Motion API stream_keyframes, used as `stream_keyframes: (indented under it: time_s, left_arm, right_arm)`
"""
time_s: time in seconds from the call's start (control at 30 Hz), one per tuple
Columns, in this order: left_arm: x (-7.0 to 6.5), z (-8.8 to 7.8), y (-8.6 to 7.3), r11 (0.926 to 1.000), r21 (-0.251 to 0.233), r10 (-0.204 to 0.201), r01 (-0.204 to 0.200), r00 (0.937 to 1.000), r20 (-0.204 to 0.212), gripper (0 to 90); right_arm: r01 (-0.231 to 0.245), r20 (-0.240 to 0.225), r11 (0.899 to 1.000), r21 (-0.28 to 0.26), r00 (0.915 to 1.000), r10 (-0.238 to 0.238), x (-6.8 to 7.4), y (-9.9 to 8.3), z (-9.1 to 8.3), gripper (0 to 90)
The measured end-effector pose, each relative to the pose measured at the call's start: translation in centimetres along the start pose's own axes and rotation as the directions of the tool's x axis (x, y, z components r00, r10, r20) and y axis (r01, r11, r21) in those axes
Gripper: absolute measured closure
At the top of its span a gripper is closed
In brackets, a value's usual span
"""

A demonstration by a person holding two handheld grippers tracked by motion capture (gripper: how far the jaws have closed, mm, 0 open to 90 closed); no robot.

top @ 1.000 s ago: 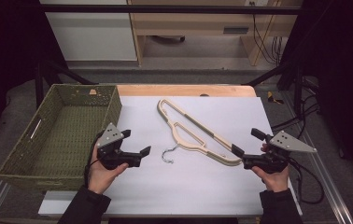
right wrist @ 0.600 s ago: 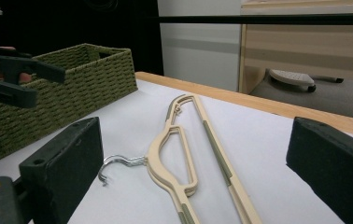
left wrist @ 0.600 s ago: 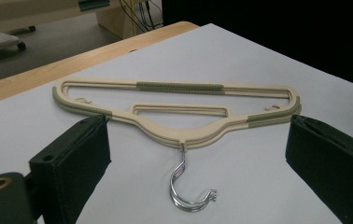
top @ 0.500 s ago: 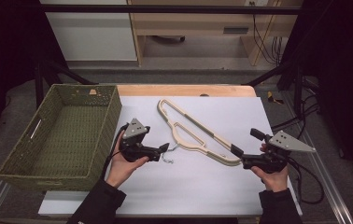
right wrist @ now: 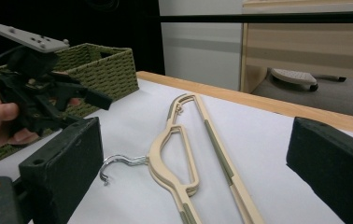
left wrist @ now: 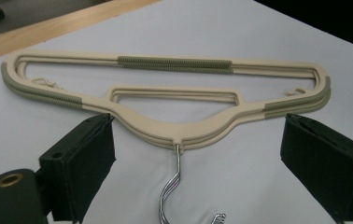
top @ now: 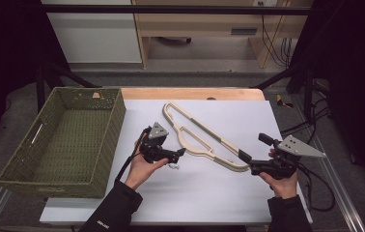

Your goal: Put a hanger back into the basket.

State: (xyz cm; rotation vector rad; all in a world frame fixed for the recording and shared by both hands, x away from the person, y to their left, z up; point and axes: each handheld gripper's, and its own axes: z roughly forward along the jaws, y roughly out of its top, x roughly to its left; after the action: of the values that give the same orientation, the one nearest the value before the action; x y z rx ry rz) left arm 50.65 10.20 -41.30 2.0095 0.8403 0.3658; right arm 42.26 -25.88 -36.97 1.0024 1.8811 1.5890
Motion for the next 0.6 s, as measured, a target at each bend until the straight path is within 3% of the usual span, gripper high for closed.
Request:
stream_keyframes:
  time_s: [0.37,0.6]
  left_arm:
    - [0.7,3.9,-1.1,0.9970,0.078,-0.003,0.002,1.0000,0.005,19.8]
    - [0.9,5.1,-1.7,0.9948,0.102,-0.002,0.001,0.9999,0.010,28.9]
  right_arm:
    - [0.002,-0.003,1.000,0.010,1.0000,-0.002,-0.1,-0.2,0.2,4.3]
    - [-0.005,-0.006,1.000,0.015,1.0000,0.005,0.0,-0.2,0.3,4.3]
